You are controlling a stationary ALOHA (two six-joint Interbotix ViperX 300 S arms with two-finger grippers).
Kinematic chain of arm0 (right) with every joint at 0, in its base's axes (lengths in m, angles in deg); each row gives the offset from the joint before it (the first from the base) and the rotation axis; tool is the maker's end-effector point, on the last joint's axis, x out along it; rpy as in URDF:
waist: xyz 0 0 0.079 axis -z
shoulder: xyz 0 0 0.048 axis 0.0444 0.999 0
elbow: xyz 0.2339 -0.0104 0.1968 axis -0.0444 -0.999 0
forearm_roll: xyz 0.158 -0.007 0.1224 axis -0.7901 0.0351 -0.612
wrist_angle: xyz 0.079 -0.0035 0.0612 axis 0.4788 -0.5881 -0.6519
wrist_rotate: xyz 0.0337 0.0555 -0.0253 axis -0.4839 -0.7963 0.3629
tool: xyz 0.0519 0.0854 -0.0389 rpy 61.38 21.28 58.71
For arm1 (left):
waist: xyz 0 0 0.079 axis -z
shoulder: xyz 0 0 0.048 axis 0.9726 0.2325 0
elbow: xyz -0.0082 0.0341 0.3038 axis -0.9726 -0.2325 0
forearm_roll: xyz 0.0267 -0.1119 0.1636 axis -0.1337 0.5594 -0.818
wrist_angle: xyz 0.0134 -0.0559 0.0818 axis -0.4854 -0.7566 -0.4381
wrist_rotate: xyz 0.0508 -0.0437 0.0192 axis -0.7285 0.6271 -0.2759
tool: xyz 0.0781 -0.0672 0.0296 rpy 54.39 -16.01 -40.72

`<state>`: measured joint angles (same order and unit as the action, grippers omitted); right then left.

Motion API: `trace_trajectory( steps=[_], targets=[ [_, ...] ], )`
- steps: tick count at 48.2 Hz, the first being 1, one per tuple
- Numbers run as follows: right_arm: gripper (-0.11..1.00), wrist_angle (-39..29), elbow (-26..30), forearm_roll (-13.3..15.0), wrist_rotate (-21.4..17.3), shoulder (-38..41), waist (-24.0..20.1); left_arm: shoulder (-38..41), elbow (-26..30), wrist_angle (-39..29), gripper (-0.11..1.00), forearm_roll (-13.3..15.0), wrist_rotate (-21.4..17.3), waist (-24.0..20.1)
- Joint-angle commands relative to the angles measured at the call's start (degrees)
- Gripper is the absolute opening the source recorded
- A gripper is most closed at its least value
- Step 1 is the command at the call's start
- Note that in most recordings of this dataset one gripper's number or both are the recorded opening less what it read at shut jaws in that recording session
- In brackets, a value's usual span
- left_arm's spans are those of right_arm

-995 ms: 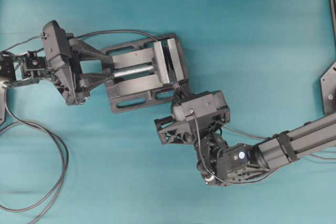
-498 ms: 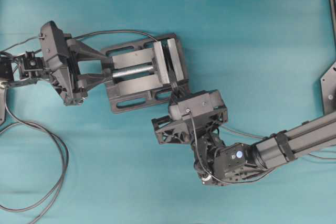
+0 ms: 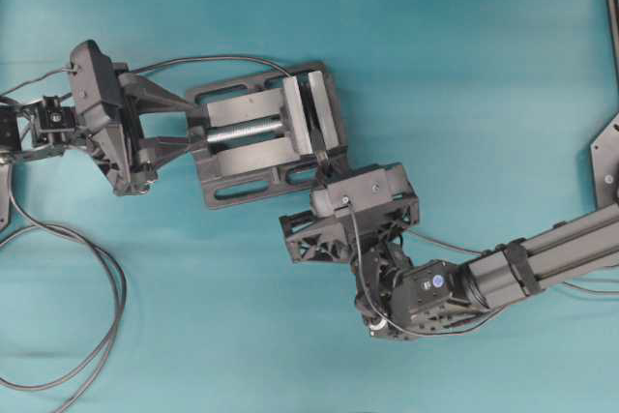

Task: Insert the USB cable into the fixed female connector.
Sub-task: 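Align the USB plug tip with the blue female port, then push the right gripper forward to seat the plug in the port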

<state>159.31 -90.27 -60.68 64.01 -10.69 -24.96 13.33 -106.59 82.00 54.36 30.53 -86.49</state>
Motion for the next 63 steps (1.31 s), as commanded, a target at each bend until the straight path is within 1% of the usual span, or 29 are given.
trace_trajectory(
  steps=[1, 41, 54, 63],
  targets=[
    [0.21, 0.97, 0.88, -0.18, 0.0, -0.97, 0.97, -0.35, -1.23, -0.18, 0.77, -0.09, 0.0, -0.18],
    [0.21, 1.14, 2.29, 0.0, 1.14, -0.97, 3.08, -0.35, -1.93, -0.18, 0.77, -0.09, -0.35, -0.18],
    [0.21, 1.14, 2.81, 0.09, 2.46, -0.97, 3.87, -0.35, -2.64, 0.09, 0.77, -0.09, -0.26, -0.18],
    [0.21, 1.14, 2.81, 0.18, 2.55, -0.97, 3.87, -0.35, -2.81, 0.35, 0.77, -0.09, -0.35, -0.18]
  ],
)
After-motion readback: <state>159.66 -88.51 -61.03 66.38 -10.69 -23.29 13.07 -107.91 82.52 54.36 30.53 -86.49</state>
